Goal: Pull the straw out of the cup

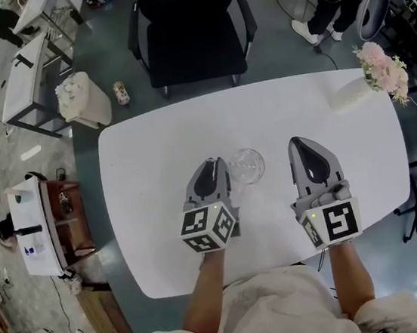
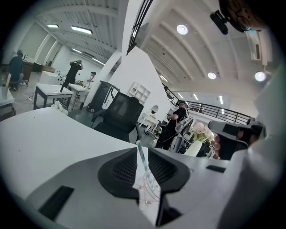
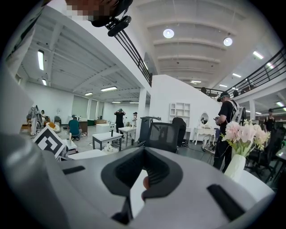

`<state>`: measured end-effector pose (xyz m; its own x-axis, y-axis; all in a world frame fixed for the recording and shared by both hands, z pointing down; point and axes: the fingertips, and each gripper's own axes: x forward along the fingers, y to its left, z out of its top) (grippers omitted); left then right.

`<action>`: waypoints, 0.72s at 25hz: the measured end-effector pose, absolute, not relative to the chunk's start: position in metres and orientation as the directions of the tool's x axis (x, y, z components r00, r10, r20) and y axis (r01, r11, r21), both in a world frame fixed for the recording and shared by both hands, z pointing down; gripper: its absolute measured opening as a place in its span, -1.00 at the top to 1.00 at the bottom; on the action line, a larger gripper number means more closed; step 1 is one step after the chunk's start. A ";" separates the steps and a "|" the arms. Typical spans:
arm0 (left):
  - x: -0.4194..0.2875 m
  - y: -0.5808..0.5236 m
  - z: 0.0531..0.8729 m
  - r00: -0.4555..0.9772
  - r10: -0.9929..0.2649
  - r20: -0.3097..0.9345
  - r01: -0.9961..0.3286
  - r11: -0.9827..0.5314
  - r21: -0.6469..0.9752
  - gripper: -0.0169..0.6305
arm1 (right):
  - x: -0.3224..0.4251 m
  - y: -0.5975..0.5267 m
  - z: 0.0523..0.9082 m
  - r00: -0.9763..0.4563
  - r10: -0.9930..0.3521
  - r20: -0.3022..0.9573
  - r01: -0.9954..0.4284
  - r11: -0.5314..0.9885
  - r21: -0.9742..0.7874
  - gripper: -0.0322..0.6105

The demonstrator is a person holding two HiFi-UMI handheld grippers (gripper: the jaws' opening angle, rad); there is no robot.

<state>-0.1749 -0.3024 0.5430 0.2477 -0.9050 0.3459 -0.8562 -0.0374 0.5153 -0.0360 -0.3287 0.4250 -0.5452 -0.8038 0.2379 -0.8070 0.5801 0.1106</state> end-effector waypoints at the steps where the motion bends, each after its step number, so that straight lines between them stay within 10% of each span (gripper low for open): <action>1: -0.174 -0.302 0.542 0.247 -0.906 0.345 -0.857 -0.038 0.513 0.74 | -0.035 -0.328 0.425 -0.544 -0.804 0.238 -0.808 0.579 0.110 0.90; 18: -0.171 -0.298 0.528 0.239 -0.922 0.306 -0.851 -0.046 0.524 0.87 | -0.027 -0.313 0.417 -0.527 -0.819 0.227 -0.817 0.562 0.127 0.90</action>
<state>-0.1713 -0.2977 0.5278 0.2387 -0.9215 0.3063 -0.8506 -0.0463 0.5237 -0.0274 -0.3129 0.4166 -0.5273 -0.8189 0.2268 -0.8175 0.5617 0.1274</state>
